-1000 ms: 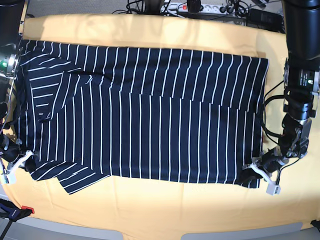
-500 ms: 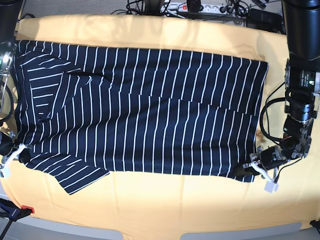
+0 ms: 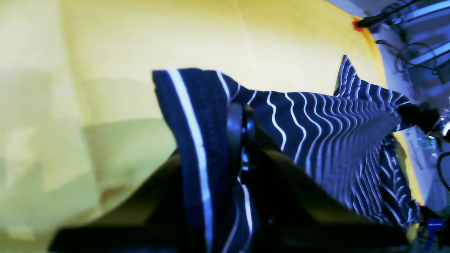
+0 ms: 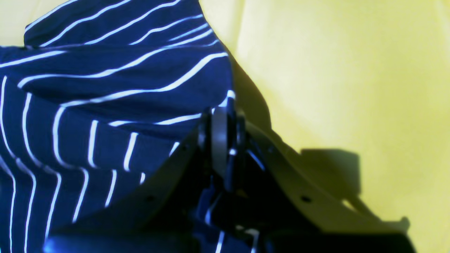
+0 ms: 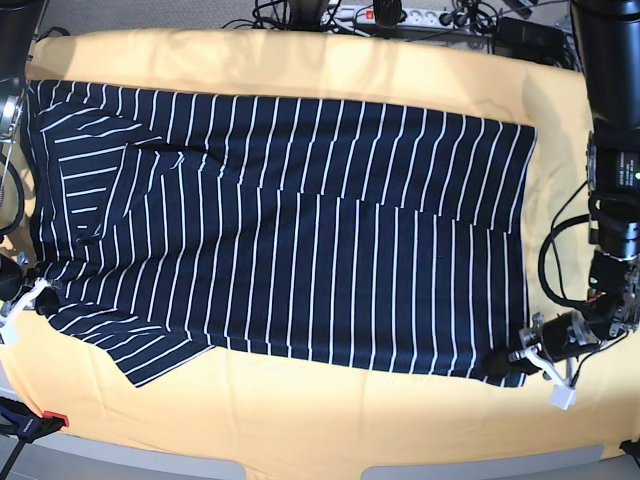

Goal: Fold the T-shirt properly
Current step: 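Pull the hem corners with both grippers to smooth the shirt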

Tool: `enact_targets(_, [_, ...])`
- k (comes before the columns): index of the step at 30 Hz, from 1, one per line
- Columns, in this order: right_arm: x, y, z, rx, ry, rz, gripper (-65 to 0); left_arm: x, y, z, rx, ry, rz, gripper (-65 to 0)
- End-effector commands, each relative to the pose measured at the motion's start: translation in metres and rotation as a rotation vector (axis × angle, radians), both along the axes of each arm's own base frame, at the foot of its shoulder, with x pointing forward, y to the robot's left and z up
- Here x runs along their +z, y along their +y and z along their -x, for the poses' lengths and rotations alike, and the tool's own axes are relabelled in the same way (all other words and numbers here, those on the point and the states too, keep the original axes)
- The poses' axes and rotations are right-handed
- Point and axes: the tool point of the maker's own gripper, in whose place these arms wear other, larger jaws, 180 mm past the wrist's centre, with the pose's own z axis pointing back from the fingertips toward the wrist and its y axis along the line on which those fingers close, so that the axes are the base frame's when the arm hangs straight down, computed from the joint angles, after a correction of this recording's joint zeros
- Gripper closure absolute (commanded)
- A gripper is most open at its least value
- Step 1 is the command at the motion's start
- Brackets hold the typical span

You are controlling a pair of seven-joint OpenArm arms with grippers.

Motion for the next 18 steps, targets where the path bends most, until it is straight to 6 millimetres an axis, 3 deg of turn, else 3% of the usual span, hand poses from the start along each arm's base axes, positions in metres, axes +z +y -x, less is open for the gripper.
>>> enact_targets(1, [0.030, -0.015, -0.011, -0.023, -0.071, 0.020, 0.0, 0.035, 0.007, -0.015, 0.020, -0.092, 0.015, 0.0])
enact_targets(13, [0.027, -0.011, -0.008, -0.023, -0.039, -0.018, 0.0, 0.031, 0.008, -0.008, -0.005, -0.049, 0.006, 0.0])
enact_targets(18, [0.027, -0.009, -0.007, -0.023, -0.035, -0.034, 0.0, 0.045, 0.003, -0.001, -0.038, -0.024, 0.111, 0.0])
